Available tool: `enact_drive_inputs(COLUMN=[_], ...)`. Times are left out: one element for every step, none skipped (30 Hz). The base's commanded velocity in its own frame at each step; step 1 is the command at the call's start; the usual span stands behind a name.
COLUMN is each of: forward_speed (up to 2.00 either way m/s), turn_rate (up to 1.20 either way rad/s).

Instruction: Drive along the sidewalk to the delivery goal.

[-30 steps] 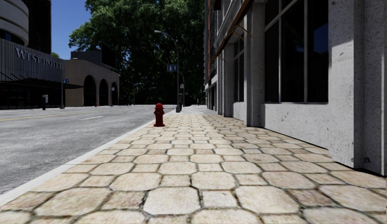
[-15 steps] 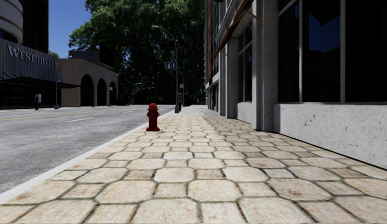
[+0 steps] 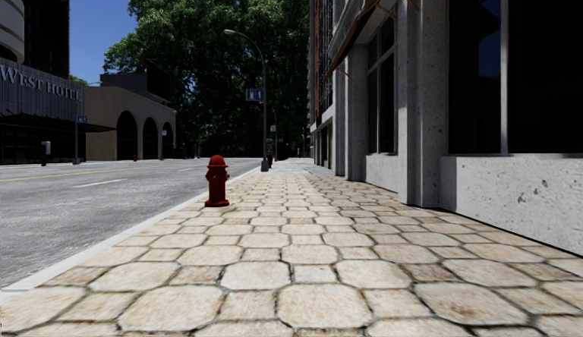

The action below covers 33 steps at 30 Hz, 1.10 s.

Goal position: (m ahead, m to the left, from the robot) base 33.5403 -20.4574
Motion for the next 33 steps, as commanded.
enact_drive_inputs(forward_speed=[1.99, 1.99, 1.99, 1.99, 1.99, 1.99, 1.99, 1.99, 1.99, 1.99, 1.99, 1.99, 1.99, 1.99, 1.99, 1.99, 1.99, 1.99, 1.99, 1.99, 1.99, 1.99, 1.99, 1.99, 1.99, 1.99, 1.99, 1.99, 1.99, 1.99, 1.99, 1.99, 1.99], turn_rate=[0.0, 0.0, 0.0, 0.0, 0.0, 0.0, 0.0, 0.0, 0.0, 0.0, 0.0, 0.0, 0.0, 0.0, 0.0, 0.0, 0.0, 0.0, 0.0, 0.0, 0.0, 0.0, 0.0, 0.0, 0.0, 0.0, 0.0, 0.0, 0.0, 0.0, 0.0, 0.0, 0.0])
